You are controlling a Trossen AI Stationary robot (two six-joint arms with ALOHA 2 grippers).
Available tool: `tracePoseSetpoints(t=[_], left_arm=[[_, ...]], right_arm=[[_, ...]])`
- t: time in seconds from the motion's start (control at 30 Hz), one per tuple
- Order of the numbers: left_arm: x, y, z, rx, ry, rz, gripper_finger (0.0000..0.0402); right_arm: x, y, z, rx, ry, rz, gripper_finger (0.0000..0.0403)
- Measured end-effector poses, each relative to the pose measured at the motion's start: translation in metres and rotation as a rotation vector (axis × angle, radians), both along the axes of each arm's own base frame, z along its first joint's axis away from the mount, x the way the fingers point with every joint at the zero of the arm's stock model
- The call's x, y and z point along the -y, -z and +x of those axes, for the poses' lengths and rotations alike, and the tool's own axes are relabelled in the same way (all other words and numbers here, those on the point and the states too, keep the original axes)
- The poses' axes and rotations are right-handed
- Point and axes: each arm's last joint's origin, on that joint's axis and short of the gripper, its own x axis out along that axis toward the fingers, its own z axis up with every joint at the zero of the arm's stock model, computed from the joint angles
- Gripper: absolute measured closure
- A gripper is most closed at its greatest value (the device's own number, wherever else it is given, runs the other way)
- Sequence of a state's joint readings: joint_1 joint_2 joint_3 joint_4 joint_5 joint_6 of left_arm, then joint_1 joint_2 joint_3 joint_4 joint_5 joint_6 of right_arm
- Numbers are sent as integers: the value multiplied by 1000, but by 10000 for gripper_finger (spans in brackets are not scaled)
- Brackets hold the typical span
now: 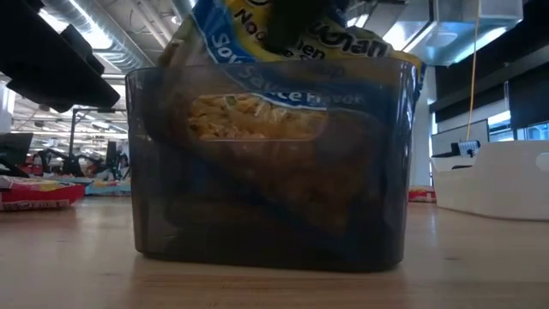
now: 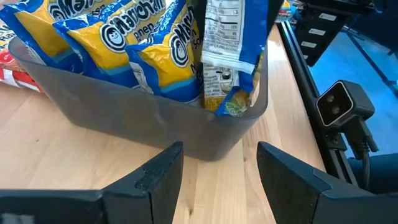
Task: Sort Maruchan noodles
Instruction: Put the blue noodle pack into the black bin
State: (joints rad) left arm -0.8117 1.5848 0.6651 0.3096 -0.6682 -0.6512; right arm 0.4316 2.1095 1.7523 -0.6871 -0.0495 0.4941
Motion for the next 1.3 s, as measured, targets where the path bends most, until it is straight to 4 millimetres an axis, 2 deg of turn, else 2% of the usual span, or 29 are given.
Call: tracePoseSetpoints(t=[0.1, 0.2, 0.3, 0.53, 0.73, 0.97, 1.13, 1.3], left_arm=[[0, 0, 0, 0, 0, 0, 204], [0, 0, 0, 0, 0, 0, 204], [0, -2, 1, 14, 0, -11, 204], [-1, -18, 15, 145, 1, -70, 204], [-10, -33, 41, -4, 11, -50, 204], [-12, -48, 61, -196, 16, 4, 204], [-7, -37, 81, -246, 28, 46, 204], [-8, -24, 91, -284, 15, 38, 204]], right_arm=[[0, -9, 2, 23, -2, 4, 186], [-1, -24, 4, 50, -9, -19, 187], [-1, -33, 5, 83, -19, -32, 202], [-3, -38, 2, 62, -24, -56, 242], [-12, -37, -10, 25, -34, -128, 265], [-19, -42, -24, 13, -23, -235, 279], [-21, -42, -24, 22, -27, -239, 281], [-21, -43, -26, 28, -24, -251, 281]])
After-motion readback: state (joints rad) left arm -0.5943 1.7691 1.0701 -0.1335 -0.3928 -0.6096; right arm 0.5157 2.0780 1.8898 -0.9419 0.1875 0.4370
